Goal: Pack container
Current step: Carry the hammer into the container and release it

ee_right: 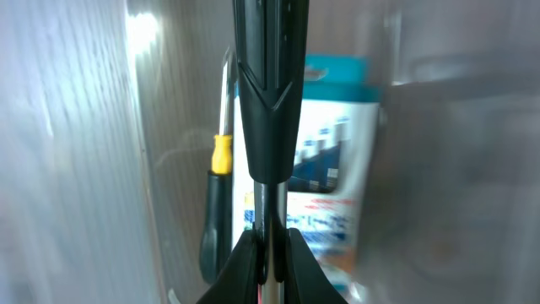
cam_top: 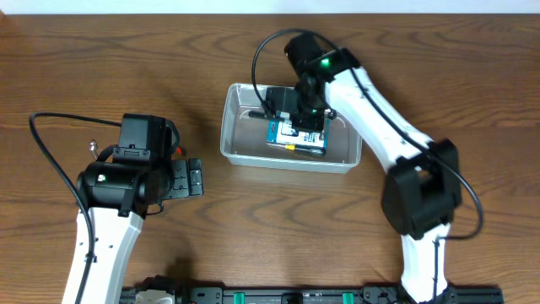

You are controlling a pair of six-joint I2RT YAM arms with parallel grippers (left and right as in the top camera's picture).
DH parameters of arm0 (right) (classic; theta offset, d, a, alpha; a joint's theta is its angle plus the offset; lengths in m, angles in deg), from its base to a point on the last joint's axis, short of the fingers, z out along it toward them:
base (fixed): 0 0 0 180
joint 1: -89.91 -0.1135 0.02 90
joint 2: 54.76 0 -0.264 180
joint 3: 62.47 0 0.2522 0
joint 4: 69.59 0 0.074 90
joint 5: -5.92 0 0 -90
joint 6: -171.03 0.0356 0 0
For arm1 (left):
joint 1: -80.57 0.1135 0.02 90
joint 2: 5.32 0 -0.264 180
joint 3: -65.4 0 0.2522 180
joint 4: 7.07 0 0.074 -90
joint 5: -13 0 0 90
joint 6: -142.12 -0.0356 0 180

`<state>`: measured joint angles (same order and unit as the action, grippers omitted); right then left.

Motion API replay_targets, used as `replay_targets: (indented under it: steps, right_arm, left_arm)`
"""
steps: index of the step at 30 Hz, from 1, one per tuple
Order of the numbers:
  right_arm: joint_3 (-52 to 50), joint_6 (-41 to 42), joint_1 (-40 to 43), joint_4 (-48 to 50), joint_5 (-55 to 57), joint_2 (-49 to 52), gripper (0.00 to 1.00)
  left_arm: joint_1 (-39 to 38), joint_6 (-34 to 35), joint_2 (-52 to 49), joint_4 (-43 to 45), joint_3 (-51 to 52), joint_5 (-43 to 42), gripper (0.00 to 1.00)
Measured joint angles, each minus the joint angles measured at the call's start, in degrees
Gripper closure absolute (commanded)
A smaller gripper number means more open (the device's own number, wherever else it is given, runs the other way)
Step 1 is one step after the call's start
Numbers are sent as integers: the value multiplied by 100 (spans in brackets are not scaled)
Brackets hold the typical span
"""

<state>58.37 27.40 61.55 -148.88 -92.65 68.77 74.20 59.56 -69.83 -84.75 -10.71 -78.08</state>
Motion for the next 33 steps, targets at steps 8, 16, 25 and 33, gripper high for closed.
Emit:
replay_targets:
  steps: [8, 16, 25, 33]
  right_arm:
    - [-24, 9, 11, -153, -2, 564, 98]
    - [-24, 179, 11, -348, -26, 564, 32]
    - [42, 295, 20, -409, 13, 328, 20]
    - [857, 1381, 680, 72, 332, -1633, 1]
  left_arm:
    - [0, 0, 0, 0, 0, 0, 2]
    - [2, 0, 0, 15, 0, 2, 2]
    - [0, 0, 0, 24, 0, 26, 2]
    - [52, 55, -13, 94, -466, 632, 2]
